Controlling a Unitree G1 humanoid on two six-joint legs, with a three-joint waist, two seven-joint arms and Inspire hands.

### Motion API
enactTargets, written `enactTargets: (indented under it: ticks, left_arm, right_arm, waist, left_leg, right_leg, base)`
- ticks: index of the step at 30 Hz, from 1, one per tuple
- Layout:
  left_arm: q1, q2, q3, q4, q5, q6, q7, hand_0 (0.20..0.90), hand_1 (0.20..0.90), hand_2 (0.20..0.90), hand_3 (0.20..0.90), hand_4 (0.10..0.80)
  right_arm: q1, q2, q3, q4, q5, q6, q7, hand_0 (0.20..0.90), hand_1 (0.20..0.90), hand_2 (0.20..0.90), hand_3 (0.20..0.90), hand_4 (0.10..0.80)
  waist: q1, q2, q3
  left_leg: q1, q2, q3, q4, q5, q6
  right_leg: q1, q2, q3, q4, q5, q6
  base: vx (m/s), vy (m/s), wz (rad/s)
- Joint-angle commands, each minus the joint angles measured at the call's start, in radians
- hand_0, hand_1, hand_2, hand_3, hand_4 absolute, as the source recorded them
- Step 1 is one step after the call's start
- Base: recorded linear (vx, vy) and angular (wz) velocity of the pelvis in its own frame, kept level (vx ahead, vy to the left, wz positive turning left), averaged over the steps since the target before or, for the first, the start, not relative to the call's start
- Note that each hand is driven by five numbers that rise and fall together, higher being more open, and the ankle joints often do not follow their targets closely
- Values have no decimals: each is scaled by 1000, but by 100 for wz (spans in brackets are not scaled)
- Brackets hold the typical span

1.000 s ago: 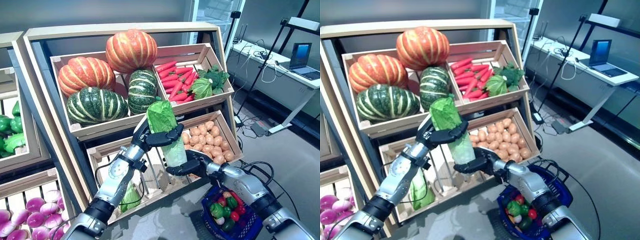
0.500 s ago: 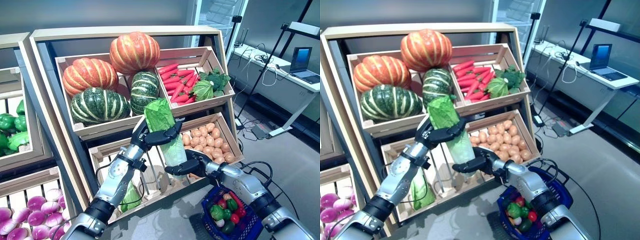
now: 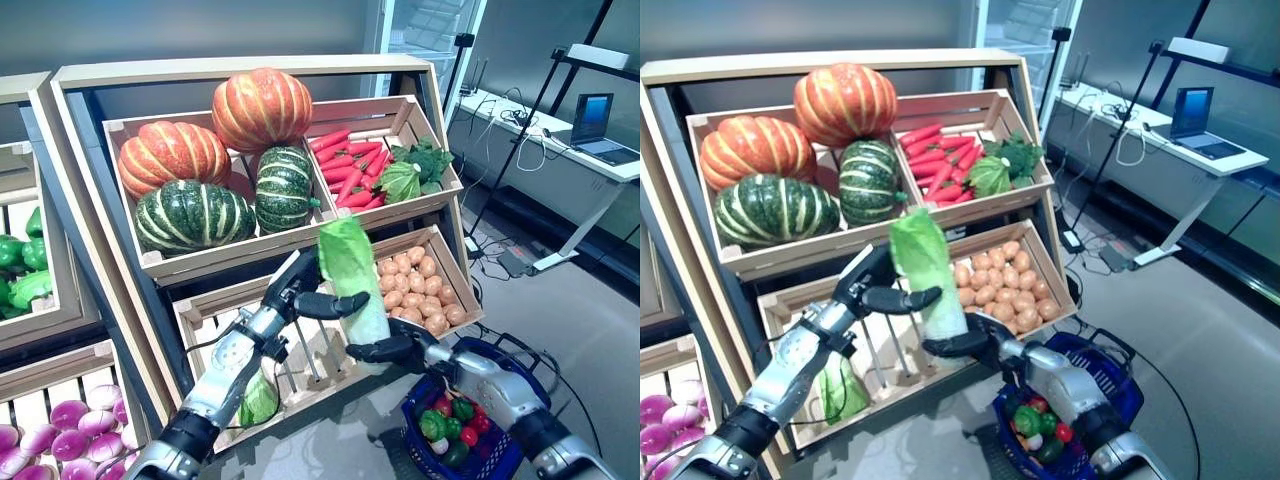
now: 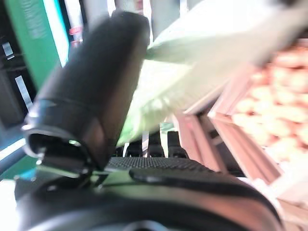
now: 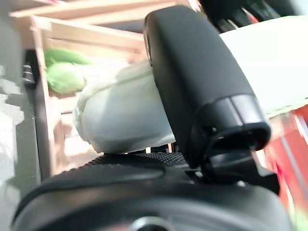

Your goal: Put vegetables into the basket

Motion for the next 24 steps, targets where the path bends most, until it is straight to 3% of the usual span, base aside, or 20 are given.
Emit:
enactTargets:
  ticks: [1,10,16,18,19,20,22,24]
  left_arm:
    - [-53,46,101,58,10,-77,3,900,900,900,900,800]
    - [-8,90,182,137,33,-97,25,900,900,900,900,800]
    - [16,126,216,213,159,-123,79,900,900,900,900,800]
    - [19,156,206,253,330,-162,192,900,900,900,900,800]
    - [14,198,184,281,540,-208,365,900,900,900,900,800]
    - [8,214,173,288,618,-215,431,900,900,900,900,800]
    - [-41,284,118,295,830,-203,622,900,900,900,900,800]
    - [-124,346,63,302,912,-178,742,900,900,900,900,800]
  right_arm:
    - [-43,-75,-191,64,106,-178,-35,300,300,300,300,400]
    - [21,-125,-298,180,71,-223,-73,300,300,300,300,400]
    - [32,-147,-360,273,81,-231,-119,300,300,300,300,400]
    - [25,-154,-375,339,98,-221,-135,300,300,300,300,400]
    - [13,-160,-385,409,117,-220,-144,300,300,300,300,400]
    - [7,-161,-385,430,117,-219,-150,300,300,300,300,400]
    - [-40,-175,-359,511,130,-234,-168,300,300,300,300,400]
    - [-108,-189,-323,568,163,-245,-201,300,300,300,300,400]
  waist:
    - [-1,24,-34]
    - [-7,34,-14]
    - [-7,38,-4]
    - [-4,42,2]
    - [-2,45,8]
    - [-1,46,10]
    - [5,50,34]
    - [10,53,94]
  left_leg:
    - [-4,-51,21,2,-116,65]
    - [-10,-49,32,2,-113,60]
    - [-6,-47,40,2,-114,57]
    - [-4,-47,45,2,-112,57]
    - [2,-46,50,2,-110,57]
    - [3,-46,52,2,-109,58]
    - [-32,-44,54,41,-103,55]
    - [-160,-26,30,210,-141,49]
  right_leg:
    - [-29,18,-5,1,-9,-55]
    - [-36,19,0,1,-10,-54]
    - [-34,18,0,1,-12,-53]
    - [-34,17,-2,1,-12,-52]
    - [-32,16,-4,1,-14,-52]
    - [-31,15,-4,1,-14,-52]
    - [-68,4,-7,42,-27,-61]
    - [-173,-23,-3,186,-74,-79]
  base:
    - [-1,-3,-6]
    - [4,1,-7]
    - [19,-3,-2]
    - [70,-2,0]
    - [84,1,0]
    - [76,5,0]
    - [-47,2,0]
    - [-279,-14,-1]
